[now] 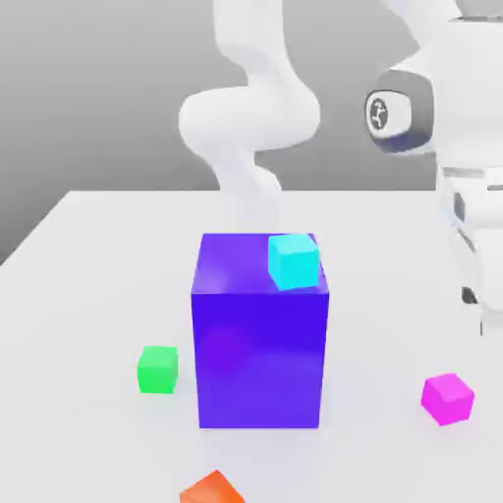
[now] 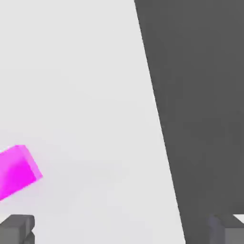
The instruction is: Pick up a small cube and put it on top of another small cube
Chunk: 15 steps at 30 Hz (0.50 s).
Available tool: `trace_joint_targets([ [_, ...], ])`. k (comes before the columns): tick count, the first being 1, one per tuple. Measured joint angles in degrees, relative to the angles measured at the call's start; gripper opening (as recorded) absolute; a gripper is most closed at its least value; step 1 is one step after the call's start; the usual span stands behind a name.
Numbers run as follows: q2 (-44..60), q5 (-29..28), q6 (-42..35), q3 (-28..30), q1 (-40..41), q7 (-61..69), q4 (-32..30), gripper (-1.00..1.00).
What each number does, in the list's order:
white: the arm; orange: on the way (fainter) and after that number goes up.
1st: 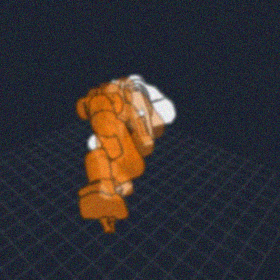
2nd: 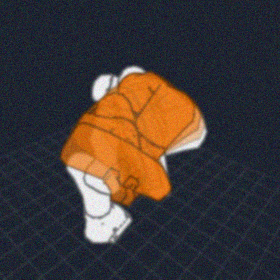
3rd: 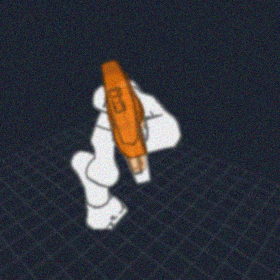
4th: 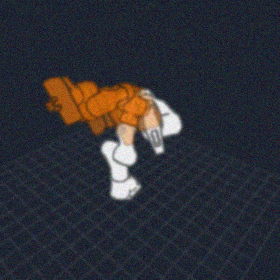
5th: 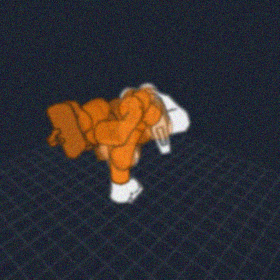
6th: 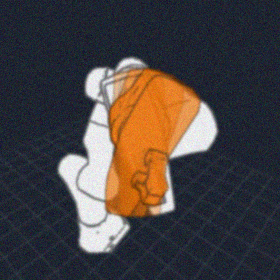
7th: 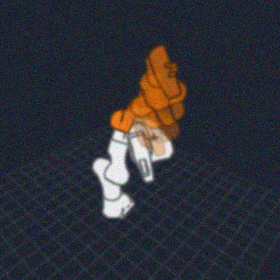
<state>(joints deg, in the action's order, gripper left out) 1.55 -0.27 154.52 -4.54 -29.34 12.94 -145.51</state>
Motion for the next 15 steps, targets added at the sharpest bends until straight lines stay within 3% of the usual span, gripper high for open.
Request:
trace_joint_targets([
  [4, 8.1, -2.9, 3.9, -2.0, -1.4, 7.4, -2.1, 0.00],
  [9, 18.4, -6.2, 11.6, 0.0, -3.5, 6.8, -0.8, 0.00],
  [10, 20.1, -6.6, 13.0, 0.5, -3.9, 6.6, -0.4, -1.00],
  [15, 20.1, -6.6, 12.8, 0.5, -3.9, 6.5, -0.4, -1.00],
])
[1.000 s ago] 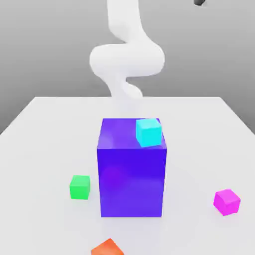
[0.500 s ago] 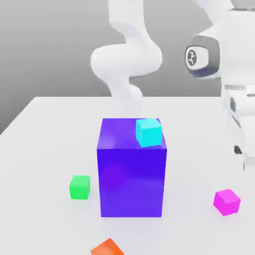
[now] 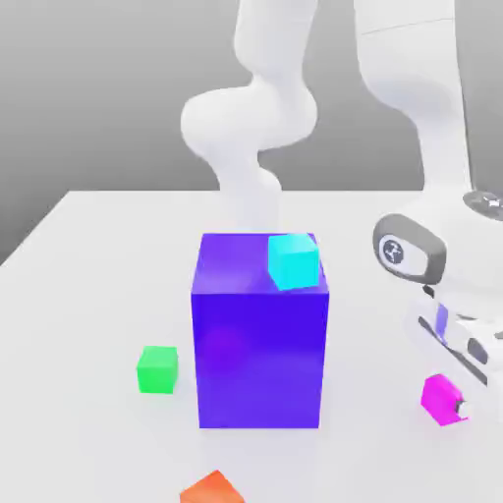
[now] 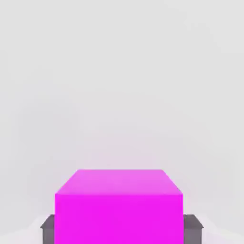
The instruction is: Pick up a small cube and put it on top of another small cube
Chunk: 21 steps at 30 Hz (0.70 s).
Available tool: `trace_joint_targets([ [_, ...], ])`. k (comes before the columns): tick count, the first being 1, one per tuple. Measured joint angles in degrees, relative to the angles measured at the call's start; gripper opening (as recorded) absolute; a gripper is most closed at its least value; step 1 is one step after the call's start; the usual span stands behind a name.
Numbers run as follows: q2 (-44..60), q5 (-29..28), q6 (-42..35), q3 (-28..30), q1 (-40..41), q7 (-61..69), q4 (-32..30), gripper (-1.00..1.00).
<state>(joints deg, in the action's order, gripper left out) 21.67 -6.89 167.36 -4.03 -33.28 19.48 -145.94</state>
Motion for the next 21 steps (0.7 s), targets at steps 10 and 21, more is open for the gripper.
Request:
trace_joint_targets([
  [10, -9.1, 2.1, -8.9, -3.6, 1.5, 7.5, 0.4, -1.00],
  [21, -2.4, -5.8, -11.5, -8.0, 6.3, 39.2, 14.3, -1.00],
])
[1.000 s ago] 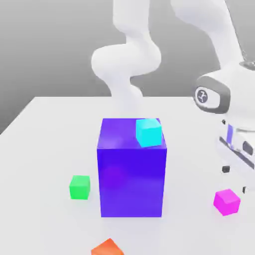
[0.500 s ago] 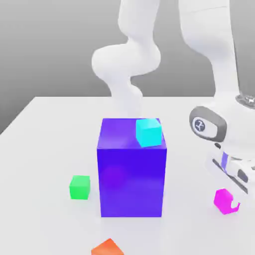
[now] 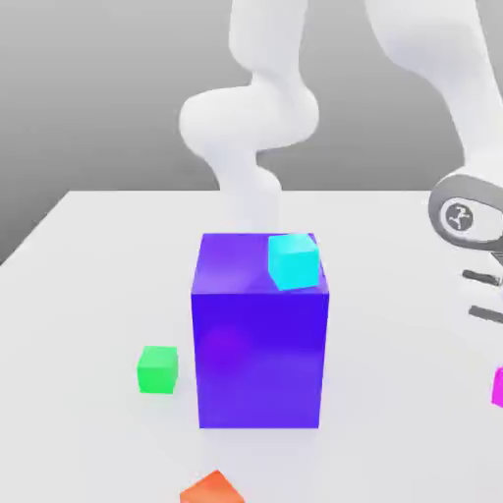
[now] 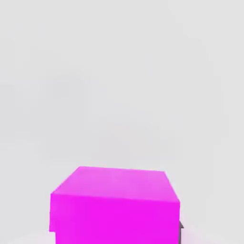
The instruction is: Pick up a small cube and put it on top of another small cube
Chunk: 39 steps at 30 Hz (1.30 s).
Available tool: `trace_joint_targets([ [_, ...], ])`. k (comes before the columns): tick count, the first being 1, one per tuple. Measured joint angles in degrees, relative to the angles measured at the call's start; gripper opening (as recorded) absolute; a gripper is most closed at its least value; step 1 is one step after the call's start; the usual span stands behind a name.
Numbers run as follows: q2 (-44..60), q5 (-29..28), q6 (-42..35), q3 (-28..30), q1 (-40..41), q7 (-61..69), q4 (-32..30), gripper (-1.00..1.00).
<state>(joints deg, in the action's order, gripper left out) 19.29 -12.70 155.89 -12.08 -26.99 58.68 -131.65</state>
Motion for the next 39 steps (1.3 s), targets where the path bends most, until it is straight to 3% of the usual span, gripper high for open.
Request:
trace_joint_targets([
  [4, 1.3, -1.9, -0.1, -1.7, 3.0, 11.7, 4.4, -1.00],
  [7, -0.5, -2.0, -0.7, 0.4, 7.0, 15.8, 2.4, -1.00],
  [22, -13.3, -3.9, -5.5, 18.4, 27.6, 27.5, -14.5, -1.00],
  [27, -20.5, -3.0, -6.6, 22.9, 37.3, 28.1, -22.9, -1.00],
  [35, -33.3, 2.7, -4.2, 26.5, 40.7, 25.3, -36.9, -1.00],
  [39, -33.1, 2.9, 0.4, 27.9, 40.4, 28.2, -38.6, -1.00],
])
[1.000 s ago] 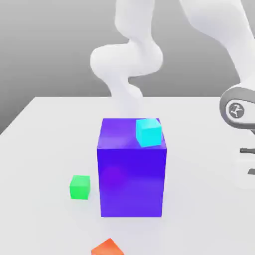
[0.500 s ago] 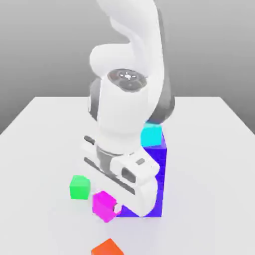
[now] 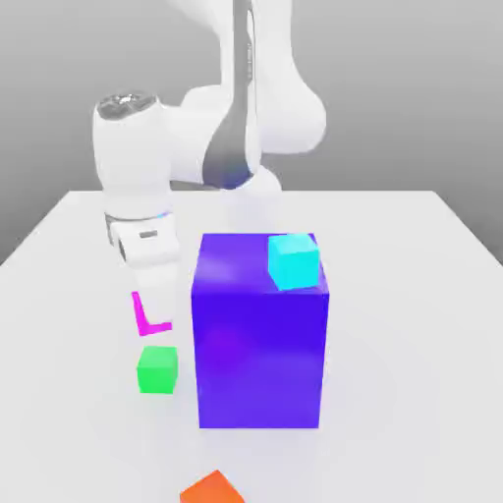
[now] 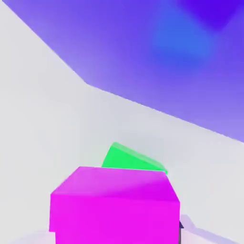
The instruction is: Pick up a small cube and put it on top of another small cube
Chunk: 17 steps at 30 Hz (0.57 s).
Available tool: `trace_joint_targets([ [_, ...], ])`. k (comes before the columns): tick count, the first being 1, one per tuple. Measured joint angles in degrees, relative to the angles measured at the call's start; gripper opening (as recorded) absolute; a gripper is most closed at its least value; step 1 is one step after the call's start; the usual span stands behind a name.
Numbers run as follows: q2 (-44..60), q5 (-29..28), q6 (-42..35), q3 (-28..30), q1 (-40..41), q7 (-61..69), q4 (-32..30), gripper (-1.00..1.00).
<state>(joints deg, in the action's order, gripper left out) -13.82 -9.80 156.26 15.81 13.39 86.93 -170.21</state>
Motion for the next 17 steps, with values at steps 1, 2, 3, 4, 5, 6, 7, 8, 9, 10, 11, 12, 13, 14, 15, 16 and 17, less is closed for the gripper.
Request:
trace_joint_targets([
  [1, 1.7, 0.4, 1.8, 0.2, -0.3, 0.4, 0.0, -1.00],
  [2, 3.6, 1.0, 3.8, 0.4, -0.6, 0.9, 0.1, -1.00],
  [3, 5.7, 1.9, 5.7, 0.5, -1.0, 1.5, 0.1, -1.00],
  [4, 7.7, 3.2, 7.7, 0.7, -1.5, 2.4, 0.2, -1.00],
  [5, 9.8, 5.0, 9.7, 0.6, -1.9, 3.6, 0.2, -1.00],
  [6, 11.9, 7.5, 11.7, 0.1, -2.7, 5.3, 0.3, -1.00],
  [7, 13.4, 9.6, 13.1, -0.5, -2.6, 6.8, 0.4, 1.00],
  [8, 13.4, 9.6, 13.1, -0.5, -2.9, 6.8, 0.4, 1.00],
  [9, 13.4, 9.6, 13.1, -0.5, -2.7, 6.8, 0.4, 1.00],
  [10, 13.4, 9.6, 13.1, -0.5, -2.6, 6.8, 0.4, 1.00],
  [11, 13.4, 9.6, 13.1, -0.5, -2.5, 6.8, 0.4, 1.00],
  [12, 13.4, 9.6, 13.1, -0.5, -2.4, 6.8, 0.4, 1.00],
  [13, 14.2, 10.6, 13.9, -0.7, -2.2, 7.4, 0.4, 1.00],
  [14, 13.5, 9.3, 13.3, -0.7, -2.1, 6.5, 0.4, 1.00],
  [15, 12.1, 7.5, 12.0, -0.7, -1.4, 5.3, 0.3, 1.00],
  [16, 10.3, 5.8, 10.3, -1.0, -0.6, 4.1, 0.3, 1.00],
  [17, 8.4, 4.4, 8.5, -1.3, 0.1, 3.2, 0.2, 1.00],
])
